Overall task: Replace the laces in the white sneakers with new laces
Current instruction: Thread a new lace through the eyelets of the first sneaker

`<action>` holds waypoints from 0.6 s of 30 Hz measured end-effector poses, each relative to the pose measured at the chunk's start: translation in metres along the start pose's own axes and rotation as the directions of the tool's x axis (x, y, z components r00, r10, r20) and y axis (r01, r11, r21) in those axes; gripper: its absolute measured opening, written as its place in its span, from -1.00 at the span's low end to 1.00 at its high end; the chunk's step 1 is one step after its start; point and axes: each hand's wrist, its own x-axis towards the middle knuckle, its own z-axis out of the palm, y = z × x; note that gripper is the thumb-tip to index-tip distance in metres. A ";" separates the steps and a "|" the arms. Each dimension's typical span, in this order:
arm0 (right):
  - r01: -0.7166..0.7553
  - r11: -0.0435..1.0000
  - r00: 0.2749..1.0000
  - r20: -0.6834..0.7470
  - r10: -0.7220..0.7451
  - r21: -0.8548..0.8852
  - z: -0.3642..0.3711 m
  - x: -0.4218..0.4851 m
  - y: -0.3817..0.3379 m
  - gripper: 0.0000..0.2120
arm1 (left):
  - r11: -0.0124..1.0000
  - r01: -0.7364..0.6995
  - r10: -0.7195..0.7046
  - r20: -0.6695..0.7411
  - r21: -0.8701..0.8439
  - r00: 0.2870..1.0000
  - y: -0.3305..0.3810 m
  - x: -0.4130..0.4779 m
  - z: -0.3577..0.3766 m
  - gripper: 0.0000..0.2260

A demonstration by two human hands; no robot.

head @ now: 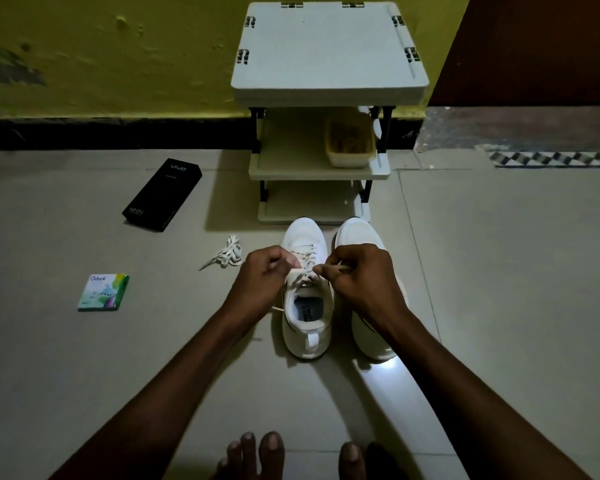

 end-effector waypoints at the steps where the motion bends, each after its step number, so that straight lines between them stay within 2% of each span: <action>1: -0.019 1.000 1.000 0.002 0.019 0.013 0.000 0.000 0.000 -0.80 | 0.998 0.025 -0.026 -0.022 -0.056 0.999 0.002 -0.001 0.000 -0.86; 4: -0.020 1.000 0.999 0.027 0.020 -0.002 -0.001 -0.003 -0.003 -0.80 | 0.994 0.008 -0.013 -0.049 -0.107 0.999 0.008 -0.002 -0.001 -0.95; 7: -0.028 0.998 1.000 0.001 0.028 -0.056 -0.001 -0.005 -0.002 -0.85 | 0.992 0.068 -0.086 -0.176 -0.106 0.981 0.004 -0.003 0.001 -0.93; 10: -0.128 0.987 0.991 -0.051 0.124 -0.098 -0.003 -0.004 0.003 -0.94 | 0.983 0.176 -0.184 -0.287 -0.052 0.940 -0.009 -0.006 0.005 -0.89; 14: -0.233 0.962 0.972 -0.014 0.233 -0.142 -0.004 -0.008 0.008 -0.98 | 0.961 0.266 -0.276 -0.365 -0.076 0.889 -0.026 -0.010 0.009 -0.80; 16: -0.253 0.953 0.967 -0.017 0.253 -0.170 -0.003 -0.011 0.008 -0.96 | 0.954 0.284 -0.297 -0.375 -0.090 0.878 -0.029 -0.008 0.012 -0.81; 18: -0.262 0.946 0.964 -0.011 0.265 -0.192 -0.001 -0.011 0.006 -0.86 | 0.946 0.308 -0.322 -0.391 -0.101 0.862 -0.029 -0.006 0.015 -0.82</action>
